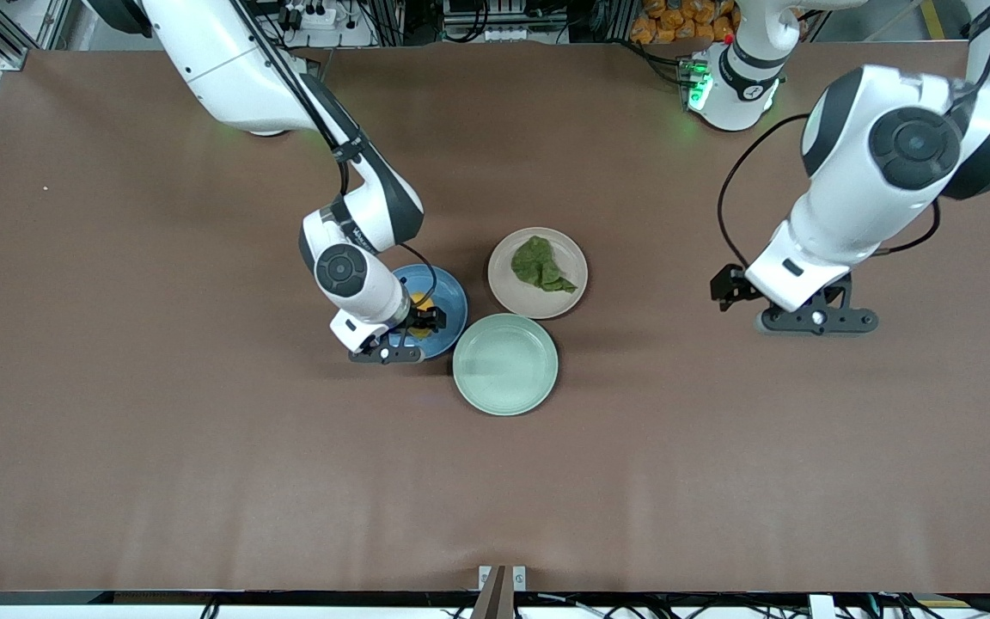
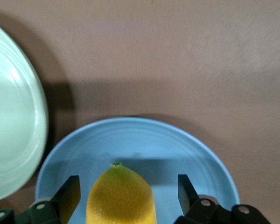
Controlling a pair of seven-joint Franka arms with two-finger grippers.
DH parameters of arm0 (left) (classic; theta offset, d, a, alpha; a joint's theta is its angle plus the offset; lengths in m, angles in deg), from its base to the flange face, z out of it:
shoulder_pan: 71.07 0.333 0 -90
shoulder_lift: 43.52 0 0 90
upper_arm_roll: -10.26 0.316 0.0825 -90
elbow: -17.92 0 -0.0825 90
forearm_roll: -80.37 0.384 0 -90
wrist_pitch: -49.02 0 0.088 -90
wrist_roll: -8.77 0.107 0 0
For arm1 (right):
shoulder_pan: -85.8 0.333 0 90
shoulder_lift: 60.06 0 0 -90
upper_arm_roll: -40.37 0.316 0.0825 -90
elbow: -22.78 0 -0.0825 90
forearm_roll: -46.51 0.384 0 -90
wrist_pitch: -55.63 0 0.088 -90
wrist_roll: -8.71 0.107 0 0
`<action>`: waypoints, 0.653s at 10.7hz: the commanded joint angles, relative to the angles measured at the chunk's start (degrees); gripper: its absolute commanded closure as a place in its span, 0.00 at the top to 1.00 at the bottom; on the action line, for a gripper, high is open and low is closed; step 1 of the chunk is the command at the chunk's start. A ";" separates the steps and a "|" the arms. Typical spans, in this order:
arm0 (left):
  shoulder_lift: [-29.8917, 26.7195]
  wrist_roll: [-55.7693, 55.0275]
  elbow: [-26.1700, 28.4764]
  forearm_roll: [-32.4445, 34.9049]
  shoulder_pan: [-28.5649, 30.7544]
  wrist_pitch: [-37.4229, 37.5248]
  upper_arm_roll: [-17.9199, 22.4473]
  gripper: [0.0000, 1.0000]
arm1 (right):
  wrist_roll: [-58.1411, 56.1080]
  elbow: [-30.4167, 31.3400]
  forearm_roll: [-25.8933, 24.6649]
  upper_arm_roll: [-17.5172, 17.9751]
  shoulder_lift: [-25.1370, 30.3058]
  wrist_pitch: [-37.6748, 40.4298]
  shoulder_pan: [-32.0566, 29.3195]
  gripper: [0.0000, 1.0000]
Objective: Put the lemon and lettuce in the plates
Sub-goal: 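Lower the lemon onto the blue plate while the left gripper withdraws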
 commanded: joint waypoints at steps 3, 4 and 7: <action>-6.16 4.27 -0.59 -4.03 -0.76 7.45 3.06 1.00 | 1.99 -12.15 1.83 0.30 0.53 14.90 -3.66 0.94; -7.20 4.18 -0.78 -4.03 -0.67 8.07 3.06 1.00 | 1.90 -14.35 1.49 0.30 0.53 17.54 -5.14 0.97; -8.00 4.18 -3.84 -3.95 -0.67 12.28 3.93 1.00 | -4.92 -19.10 1.05 0.21 0.61 25.46 -9.80 1.00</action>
